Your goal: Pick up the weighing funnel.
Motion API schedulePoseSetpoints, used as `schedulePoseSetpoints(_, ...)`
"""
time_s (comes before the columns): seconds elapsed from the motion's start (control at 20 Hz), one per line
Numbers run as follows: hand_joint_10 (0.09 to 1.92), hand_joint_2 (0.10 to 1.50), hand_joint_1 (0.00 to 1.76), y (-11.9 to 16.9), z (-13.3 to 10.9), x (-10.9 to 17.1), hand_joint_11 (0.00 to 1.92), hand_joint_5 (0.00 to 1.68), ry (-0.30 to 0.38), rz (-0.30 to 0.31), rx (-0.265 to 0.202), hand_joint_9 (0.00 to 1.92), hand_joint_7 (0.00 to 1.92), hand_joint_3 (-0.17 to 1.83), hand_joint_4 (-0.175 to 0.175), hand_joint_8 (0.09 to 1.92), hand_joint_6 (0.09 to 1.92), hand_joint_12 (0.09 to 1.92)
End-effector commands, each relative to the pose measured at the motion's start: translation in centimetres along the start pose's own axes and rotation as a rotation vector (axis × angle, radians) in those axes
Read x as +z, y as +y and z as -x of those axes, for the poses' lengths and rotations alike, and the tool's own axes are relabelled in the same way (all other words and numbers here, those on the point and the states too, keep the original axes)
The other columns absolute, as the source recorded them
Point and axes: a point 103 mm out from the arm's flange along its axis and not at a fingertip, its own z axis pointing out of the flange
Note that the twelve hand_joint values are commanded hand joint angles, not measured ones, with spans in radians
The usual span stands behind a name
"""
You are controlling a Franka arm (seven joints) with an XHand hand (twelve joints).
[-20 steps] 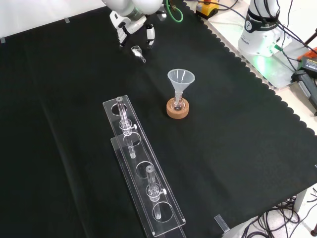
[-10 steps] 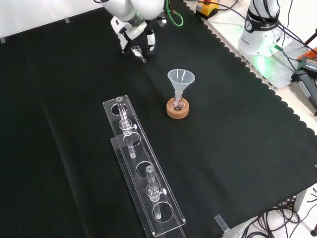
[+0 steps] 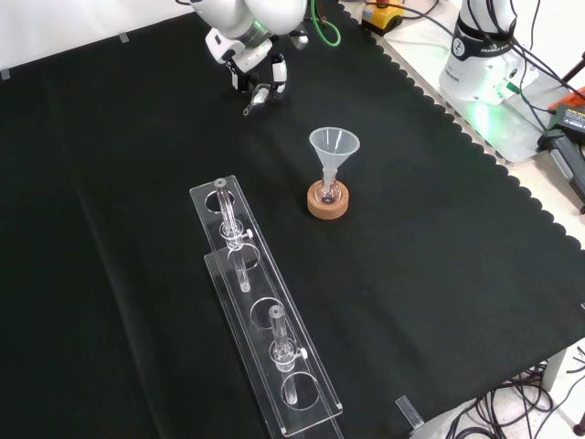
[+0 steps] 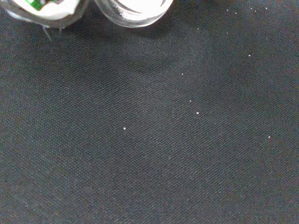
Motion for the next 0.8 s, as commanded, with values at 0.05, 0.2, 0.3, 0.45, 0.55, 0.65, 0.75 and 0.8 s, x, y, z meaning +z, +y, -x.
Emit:
schedulePoseSetpoints(0.05, 0.43, 0.62, 0.90, 0.1, -0.2, 0.0, 1.23, 1.18, 0.003, 0.012, 0.003, 1.58, 1.43, 0.51, -0.175, 0.81, 0.83, 0.84)
schedulePoseSetpoints(0.2, 0.39, 0.63, 0.92, 0.1, -0.4, 0.1, 1.27, 1.23, 0.012, 0.035, 0.008, 1.63, 1.47, 0.52, -0.175, 0.77, 0.80, 0.81)
schedulePoseSetpoints(0.3, 0.36, 0.61, 1.00, 0.1, -0.9, 0.3, 1.30, 1.27, 0.022, 0.071, 0.011, 1.65, 1.50, 0.61, -0.049, 0.74, 0.75, 0.80)
schedulePoseSetpoints(0.45, 0.32, 0.50, 1.13, 0.0, -1.4, 0.3, 1.41, 1.33, 0.025, 0.104, 0.007, 1.68, 1.56, 0.89, 0.145, 0.71, 0.70, 0.72)
schedulePoseSetpoints(0.55, 0.32, 0.46, 1.15, -0.1, -1.2, -0.1, 1.45, 1.35, 0.024, 0.112, 0.010, 1.69, 1.58, 0.96, 0.164, 0.71, 0.71, 0.69)
schedulePoseSetpoints(0.65, 0.31, 0.45, 1.16, -0.3, -0.9, -0.7, 1.47, 1.35, 0.026, 0.123, 0.014, 1.70, 1.59, 0.99, 0.162, 0.71, 0.72, 0.68)
schedulePoseSetpoints(0.75, 0.31, 0.44, 1.17, -0.6, -0.7, -1.4, 1.48, 1.35, 0.029, 0.132, 0.015, 1.70, 1.59, 1.01, 0.145, 0.71, 0.73, 0.66)
schedulePoseSetpoints(0.8, 0.31, 0.44, 1.17, -0.7, -0.6, -1.7, 1.49, 1.35, 0.026, 0.136, 0.016, 1.70, 1.60, 1.01, 0.139, 0.71, 0.73, 0.66)
